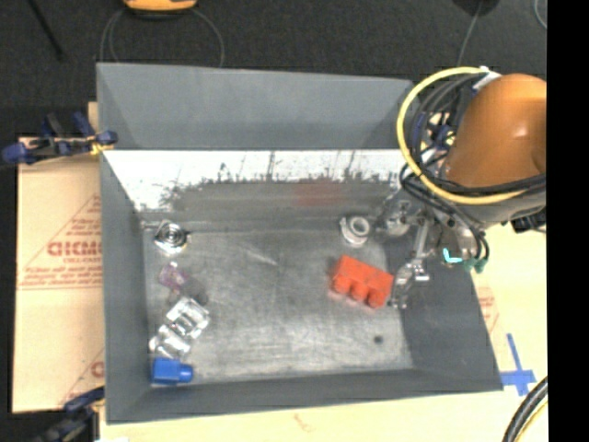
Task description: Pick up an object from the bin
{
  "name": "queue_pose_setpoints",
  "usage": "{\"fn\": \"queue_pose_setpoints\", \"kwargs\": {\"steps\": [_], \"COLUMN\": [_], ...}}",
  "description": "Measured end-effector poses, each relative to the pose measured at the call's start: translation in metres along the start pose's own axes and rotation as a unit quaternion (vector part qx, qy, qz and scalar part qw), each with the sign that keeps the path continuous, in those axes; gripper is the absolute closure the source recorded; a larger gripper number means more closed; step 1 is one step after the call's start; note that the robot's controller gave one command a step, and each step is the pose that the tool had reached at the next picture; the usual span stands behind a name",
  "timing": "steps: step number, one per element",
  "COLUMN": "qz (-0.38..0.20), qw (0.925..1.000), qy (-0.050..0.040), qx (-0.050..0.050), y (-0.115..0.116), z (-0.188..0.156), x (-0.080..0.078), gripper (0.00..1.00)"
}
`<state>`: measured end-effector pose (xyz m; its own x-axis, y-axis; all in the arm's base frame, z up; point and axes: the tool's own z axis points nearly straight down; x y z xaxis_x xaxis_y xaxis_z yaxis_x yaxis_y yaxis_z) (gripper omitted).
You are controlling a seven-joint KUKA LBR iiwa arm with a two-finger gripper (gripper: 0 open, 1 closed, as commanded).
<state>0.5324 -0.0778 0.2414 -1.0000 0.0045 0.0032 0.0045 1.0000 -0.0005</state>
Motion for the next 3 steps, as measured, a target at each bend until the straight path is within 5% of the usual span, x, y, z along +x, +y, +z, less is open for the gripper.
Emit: {"fn": "queue_pose_setpoints", "kwargs": {"steps": [1,2,3], "qz": [0.099,-0.063,-0.033], "qw": [0.9951,0.998,0.9994], "qy": [-0.0061,-0.0052,-0.0055], "qx": [-0.001,0.001,0.0], "y": [-0.046,-0.047,-0.047], "z": [0.17,0.14,0.14], "x": [-0.037,-0.04,-0.055], "gripper": [0.0,0.0,0.0]}}
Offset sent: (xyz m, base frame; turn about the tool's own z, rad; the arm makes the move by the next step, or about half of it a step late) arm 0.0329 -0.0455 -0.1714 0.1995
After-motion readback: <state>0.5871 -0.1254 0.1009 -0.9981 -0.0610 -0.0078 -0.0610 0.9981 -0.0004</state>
